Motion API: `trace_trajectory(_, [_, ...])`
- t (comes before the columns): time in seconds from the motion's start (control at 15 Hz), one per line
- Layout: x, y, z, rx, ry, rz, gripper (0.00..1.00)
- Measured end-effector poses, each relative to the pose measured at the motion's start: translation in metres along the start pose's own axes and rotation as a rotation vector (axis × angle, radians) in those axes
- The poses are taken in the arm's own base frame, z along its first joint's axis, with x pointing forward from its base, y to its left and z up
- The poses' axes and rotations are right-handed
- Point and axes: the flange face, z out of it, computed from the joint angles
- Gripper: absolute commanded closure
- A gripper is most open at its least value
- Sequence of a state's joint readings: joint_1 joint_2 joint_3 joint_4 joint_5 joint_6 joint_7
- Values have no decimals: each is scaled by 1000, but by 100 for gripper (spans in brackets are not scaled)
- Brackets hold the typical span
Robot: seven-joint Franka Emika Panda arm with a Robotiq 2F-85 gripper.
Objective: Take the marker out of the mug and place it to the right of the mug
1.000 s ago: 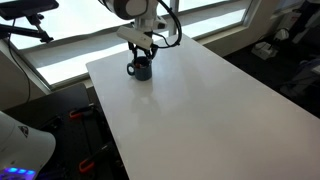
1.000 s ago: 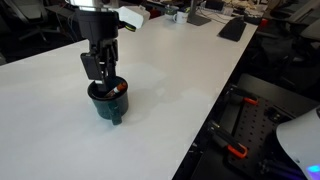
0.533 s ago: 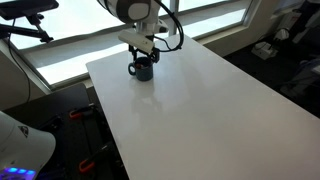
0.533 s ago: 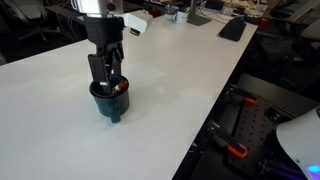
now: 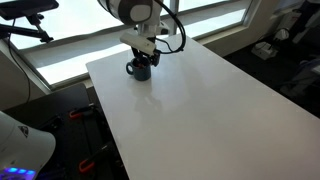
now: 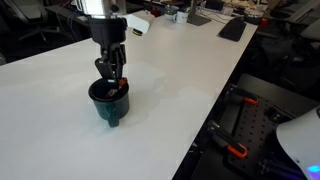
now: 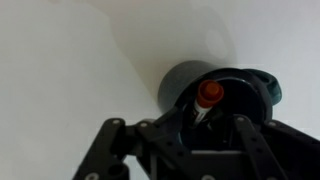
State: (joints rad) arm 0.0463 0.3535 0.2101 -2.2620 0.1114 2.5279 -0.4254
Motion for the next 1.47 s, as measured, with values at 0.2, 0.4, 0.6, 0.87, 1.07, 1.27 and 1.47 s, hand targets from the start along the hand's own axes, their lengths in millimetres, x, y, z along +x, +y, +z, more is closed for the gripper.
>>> trace_trajectory(0.2, [0,-1,1,0,-4,-2,98])
trace_trajectory(0.4, [-1,-1,4,4,-9,-3,100])
trace_trajectory(0.6, [-1,-1,5,4,-10,-3,100])
trace_trajectory(0.87, [-1,-1,5,0,-12,-7,66])
trace_trajectory(1.07, [-1,-2,5,-10,-17,-4,44])
trace_trajectory(1.27, [-1,-2,5,-11,-18,-5,27])
trace_trajectory(1.47, [-1,-2,6,-10,-19,-5,62])
